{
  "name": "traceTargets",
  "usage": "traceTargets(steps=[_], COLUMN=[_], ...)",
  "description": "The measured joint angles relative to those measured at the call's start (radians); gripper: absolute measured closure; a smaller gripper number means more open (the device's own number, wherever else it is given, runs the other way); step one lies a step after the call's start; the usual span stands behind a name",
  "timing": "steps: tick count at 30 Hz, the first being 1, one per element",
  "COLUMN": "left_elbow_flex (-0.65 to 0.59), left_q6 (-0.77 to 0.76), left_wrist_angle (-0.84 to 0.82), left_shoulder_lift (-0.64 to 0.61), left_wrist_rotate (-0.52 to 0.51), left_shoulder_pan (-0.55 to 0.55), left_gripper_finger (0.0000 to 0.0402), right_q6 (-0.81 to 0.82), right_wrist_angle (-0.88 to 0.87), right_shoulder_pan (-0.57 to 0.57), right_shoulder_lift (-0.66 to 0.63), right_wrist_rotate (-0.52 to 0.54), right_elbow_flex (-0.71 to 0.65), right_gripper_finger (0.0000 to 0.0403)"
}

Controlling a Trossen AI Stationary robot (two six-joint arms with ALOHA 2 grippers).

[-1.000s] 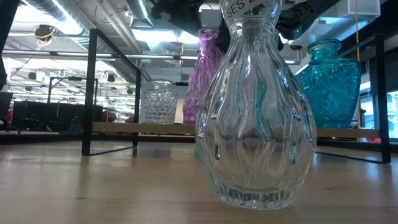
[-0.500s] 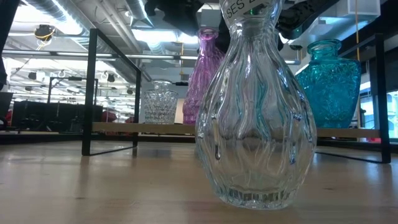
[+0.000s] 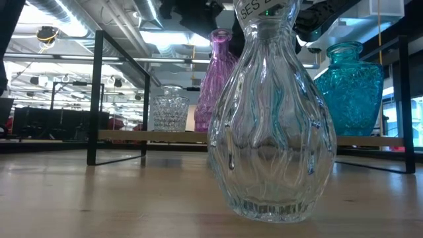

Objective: Sort vases onto shelf
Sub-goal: Put the violet vase aligned with the other violet vase on the shelf

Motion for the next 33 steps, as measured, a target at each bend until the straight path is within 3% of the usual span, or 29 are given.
traceTargets(steps=[6,12,23,29,33], left_elbow_flex=[0.001,0.002,0.002,0.001,-0.002], left_q6=[0.046,0.057,0.034,0.037,0.033], left_wrist_angle=[0.0,-0.008,-0.044,-0.046,-0.067], left_shoulder_lift=[0.021,0.021,0.022,0.025,0.029], left_wrist_rotate=[-0.041,-0.057,-0.093,-0.107,-0.114], left_shoulder_pan=[-0.01,-0.017,-0.02,-0.035,-0.045], left_gripper_finger=[0.03,0.0384,0.0395,0.0395,0.0396], right_q6=[-0.001,-0.005,-0.024,-0.024,-0.01], right_wrist_angle=[-0.01,-0.002,0.006,0.02,0.056], right_shoulder_pan=[0.0,0.0,0.0,0.0,0.0], right_shoulder_lift=[0.001,0.001,0.001,0.001,-0.003], right_wrist_rotate=[-0.008,-0.014,-0.017,-0.033,-0.043], right_elbow_flex=[-0.002,-0.002,-0.002,0.0,0.006], right_gripper_finger=[0.0334,0.0334,0.0332,0.0242,0.0215])
